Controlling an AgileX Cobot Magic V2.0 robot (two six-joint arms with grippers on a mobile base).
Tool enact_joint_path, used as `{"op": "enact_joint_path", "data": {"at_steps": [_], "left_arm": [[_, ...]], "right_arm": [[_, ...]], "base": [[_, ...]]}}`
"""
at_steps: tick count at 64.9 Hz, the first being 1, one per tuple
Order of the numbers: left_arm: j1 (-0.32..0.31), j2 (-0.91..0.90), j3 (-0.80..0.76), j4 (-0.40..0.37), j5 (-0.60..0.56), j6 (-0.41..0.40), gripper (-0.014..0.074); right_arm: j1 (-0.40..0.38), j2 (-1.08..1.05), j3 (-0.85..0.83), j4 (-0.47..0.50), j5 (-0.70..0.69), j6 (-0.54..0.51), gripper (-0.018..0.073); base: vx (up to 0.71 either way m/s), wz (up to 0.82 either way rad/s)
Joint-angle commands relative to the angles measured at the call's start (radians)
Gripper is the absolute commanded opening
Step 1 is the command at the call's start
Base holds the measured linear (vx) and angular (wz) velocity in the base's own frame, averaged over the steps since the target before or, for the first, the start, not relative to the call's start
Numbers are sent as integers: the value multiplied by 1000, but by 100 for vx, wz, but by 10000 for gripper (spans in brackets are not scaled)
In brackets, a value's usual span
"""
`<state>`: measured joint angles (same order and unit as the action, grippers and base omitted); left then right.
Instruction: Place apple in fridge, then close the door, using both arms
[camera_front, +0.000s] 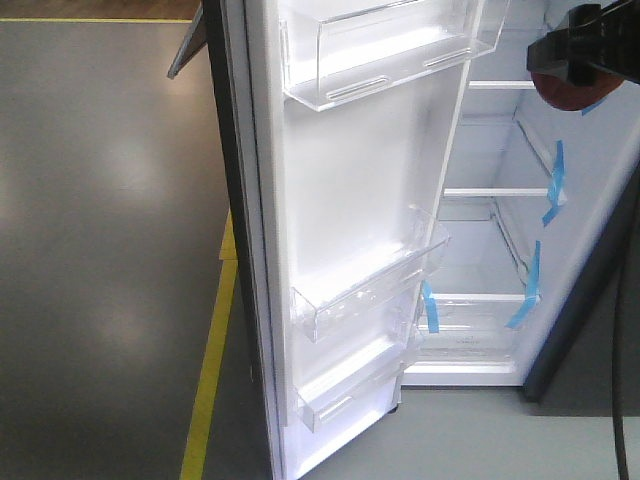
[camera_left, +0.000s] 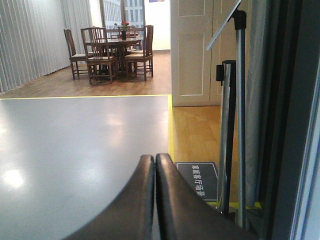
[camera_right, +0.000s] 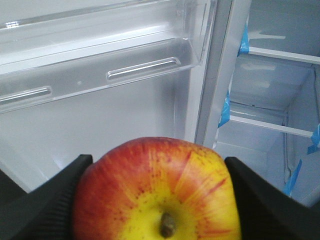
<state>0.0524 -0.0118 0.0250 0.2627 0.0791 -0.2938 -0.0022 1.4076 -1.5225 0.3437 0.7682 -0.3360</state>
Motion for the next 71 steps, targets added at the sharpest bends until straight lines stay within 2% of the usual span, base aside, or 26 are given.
{"op": "enact_joint_path", "data": {"at_steps": [1,71], "left_arm": [[-3,-16,28,-1,-71,-9,-6],[-3,-16,28,-1,-71,-9,-6]], "right_arm": [[-7,-35,-32,20,-72,-3,84],[-7,-35,-32,20,-72,-3,84]], "base": [[9,-1],[9,-1]]}}
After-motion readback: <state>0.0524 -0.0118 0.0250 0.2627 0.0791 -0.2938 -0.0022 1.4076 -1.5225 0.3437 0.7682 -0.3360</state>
